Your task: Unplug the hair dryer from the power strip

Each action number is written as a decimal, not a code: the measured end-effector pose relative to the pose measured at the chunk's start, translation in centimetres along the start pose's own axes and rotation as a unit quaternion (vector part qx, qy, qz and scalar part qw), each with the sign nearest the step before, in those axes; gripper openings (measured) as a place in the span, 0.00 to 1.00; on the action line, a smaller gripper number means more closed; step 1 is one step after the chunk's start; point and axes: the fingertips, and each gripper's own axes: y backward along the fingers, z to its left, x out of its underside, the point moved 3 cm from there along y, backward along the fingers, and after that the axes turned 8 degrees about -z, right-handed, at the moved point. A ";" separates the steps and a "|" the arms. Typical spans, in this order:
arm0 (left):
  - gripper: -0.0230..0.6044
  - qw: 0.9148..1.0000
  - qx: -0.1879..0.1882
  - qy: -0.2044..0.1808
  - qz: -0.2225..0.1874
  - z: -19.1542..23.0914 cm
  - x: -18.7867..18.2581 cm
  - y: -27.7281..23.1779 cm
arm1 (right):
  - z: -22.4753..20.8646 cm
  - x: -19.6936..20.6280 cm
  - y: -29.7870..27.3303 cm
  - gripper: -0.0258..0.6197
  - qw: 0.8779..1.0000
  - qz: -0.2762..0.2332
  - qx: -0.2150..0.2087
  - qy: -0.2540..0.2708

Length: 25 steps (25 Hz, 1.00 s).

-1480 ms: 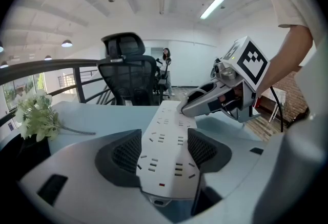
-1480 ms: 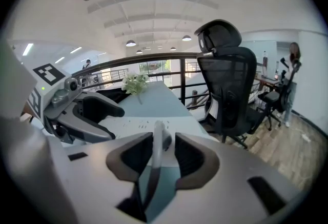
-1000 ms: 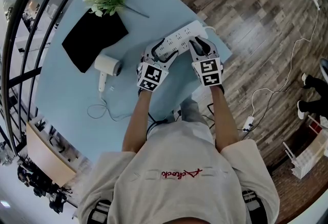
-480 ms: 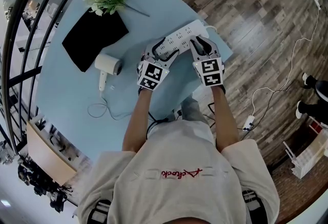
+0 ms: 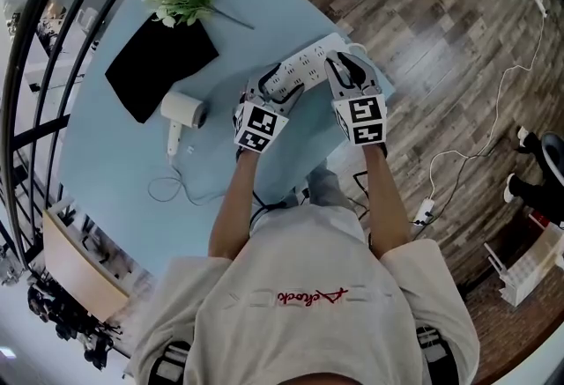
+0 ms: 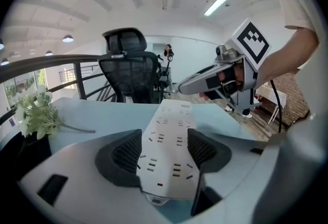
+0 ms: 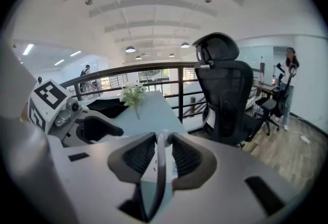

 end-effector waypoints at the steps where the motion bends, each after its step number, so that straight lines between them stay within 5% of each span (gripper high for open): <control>1: 0.48 1.000 -0.003 0.001 -0.004 0.0 -0.2 0.1 | 0.1 0.1 0.1 0.22 1.000 0.000 -0.001 -0.001; 6: 0.43 0.999 -0.019 0.013 -0.035 -0.1 -1.5 1.1 | 0.4 0.0 0.8 0.22 1.000 -0.007 -0.001 0.004; 13: 0.12 0.998 -0.022 -0.001 -0.066 -1.3 -4.2 3.1 | 1.2 -1.1 3.2 0.22 1.000 -0.026 -0.003 0.010; 25: 0.06 0.992 -0.042 -0.009 -0.115 -5.4 -8.6 8.2 | 3.3 -3.3 10.0 0.22 0.997 -0.080 -0.003 0.009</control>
